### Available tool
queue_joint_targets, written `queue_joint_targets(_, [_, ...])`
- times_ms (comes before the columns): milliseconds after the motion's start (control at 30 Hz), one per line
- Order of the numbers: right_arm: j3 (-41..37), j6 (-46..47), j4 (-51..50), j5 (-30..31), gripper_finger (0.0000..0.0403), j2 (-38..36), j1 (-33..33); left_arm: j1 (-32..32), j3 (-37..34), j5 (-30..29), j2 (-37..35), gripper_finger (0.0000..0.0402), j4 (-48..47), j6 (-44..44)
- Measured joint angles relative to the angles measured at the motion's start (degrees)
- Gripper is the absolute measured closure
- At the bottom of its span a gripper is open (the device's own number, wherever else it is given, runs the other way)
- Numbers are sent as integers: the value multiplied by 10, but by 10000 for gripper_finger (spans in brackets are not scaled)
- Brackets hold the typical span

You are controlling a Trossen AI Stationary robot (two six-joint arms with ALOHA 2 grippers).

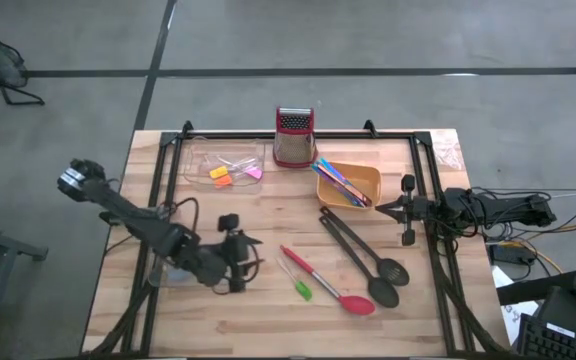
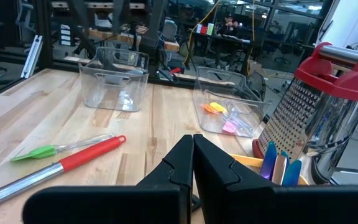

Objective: Pick & Place Kitchen Items
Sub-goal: Put the orange spoon into the bottom transparent bin

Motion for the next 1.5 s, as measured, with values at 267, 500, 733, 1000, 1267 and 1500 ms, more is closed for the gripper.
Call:
queue_joint_targets(267, [0, 0, 0, 0, 394, 0, 0, 58, 45, 112, 106, 193, 65, 88])
queue_joint_targets(500, [0, 0, 0, 0, 394, 0, 0, 81, 122, 148, 219, 193, 65, 143])
queue_joint_targets(733, [0, 0, 0, 0, 394, 0, 0, 104, 210, 194, 321, 193, 53, 208])
queue_joint_targets(1000, [0, 0, 0, 0, 394, 0, 0, 142, 277, 256, 407, 193, -22, 214])
queue_joint_targets(1267, [0, 0, 0, 0, 394, 0, 0, 167, 275, 291, 442, 193, -22, 213])
queue_joint_targets(1500, [0, 0, 0, 0, 394, 0, 0, 175, 275, 299, 452, 196, -23, 215])
